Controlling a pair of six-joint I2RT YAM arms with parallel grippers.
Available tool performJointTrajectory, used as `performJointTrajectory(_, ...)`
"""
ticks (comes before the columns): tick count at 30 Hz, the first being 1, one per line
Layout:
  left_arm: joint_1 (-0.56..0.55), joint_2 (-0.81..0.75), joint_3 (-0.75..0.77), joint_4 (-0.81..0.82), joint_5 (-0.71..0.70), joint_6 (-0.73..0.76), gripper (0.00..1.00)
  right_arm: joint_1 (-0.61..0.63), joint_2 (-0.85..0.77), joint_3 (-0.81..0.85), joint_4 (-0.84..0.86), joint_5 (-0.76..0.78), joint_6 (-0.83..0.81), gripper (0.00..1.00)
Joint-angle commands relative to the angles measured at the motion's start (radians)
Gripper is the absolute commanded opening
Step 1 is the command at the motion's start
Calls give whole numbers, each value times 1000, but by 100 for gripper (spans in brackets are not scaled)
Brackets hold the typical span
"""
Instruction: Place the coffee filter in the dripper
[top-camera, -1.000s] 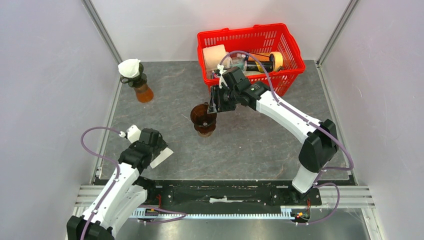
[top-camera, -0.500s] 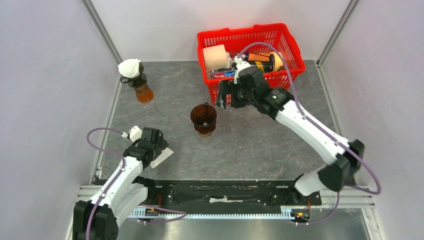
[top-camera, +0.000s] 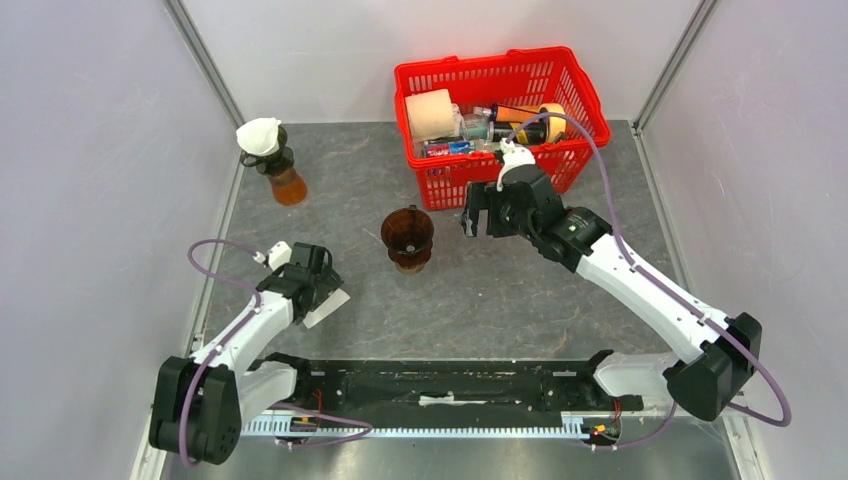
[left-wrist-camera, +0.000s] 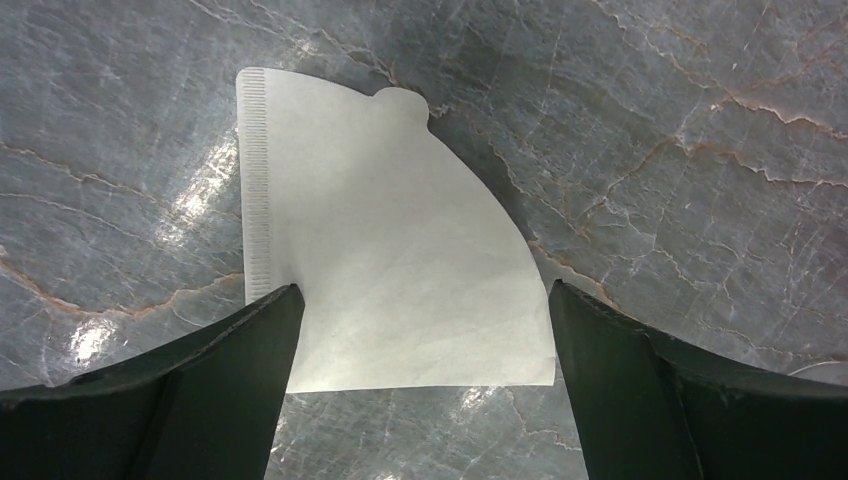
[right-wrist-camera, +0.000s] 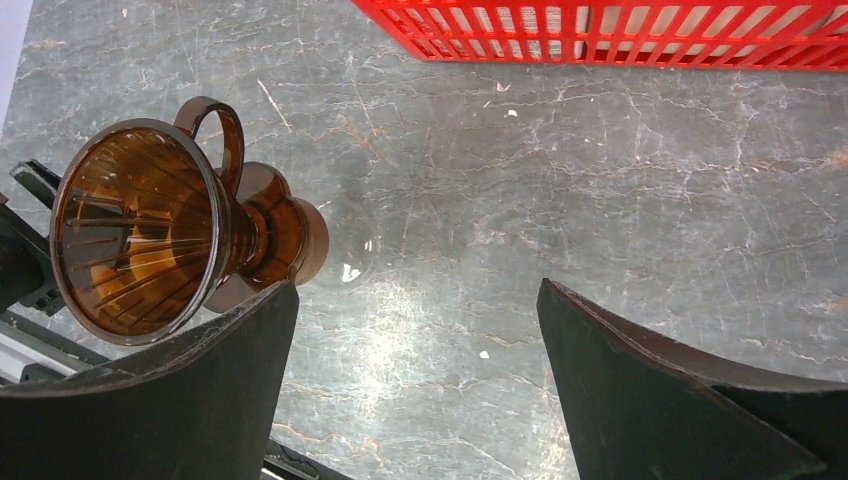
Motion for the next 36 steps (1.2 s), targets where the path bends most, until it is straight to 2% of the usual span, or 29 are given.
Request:
performJointTrajectory(1, -1, 52, 19, -39, 75, 28, 100, -5, -58, -12, 41, 47, -11, 97)
performJointTrajectory(13, -179, 19, 70, -77, 172, 41, 98, -16, -79, -51, 46, 84, -28, 97)
performJointTrajectory(19, -219, -146, 110, -283, 50, 16, 98, -20, -88, -60, 45, 89, -35, 97)
performJointTrajectory(24, -220, -275, 75, -370, -10, -109, 95, -24, -85, -64, 46, 92, -34, 97)
performJointTrajectory(26, -219, -251, 65, -392, -30, -133, 94, -23, -81, -64, 45, 88, -34, 97)
performJointTrajectory(33, -220, -110, 55, -247, 18, -91, 84, -26, -75, -66, 46, 75, -31, 97)
performJointTrajectory(36, -218, -27, 64, -222, 20, -69, 83, -27, -91, -67, 45, 85, -30, 97)
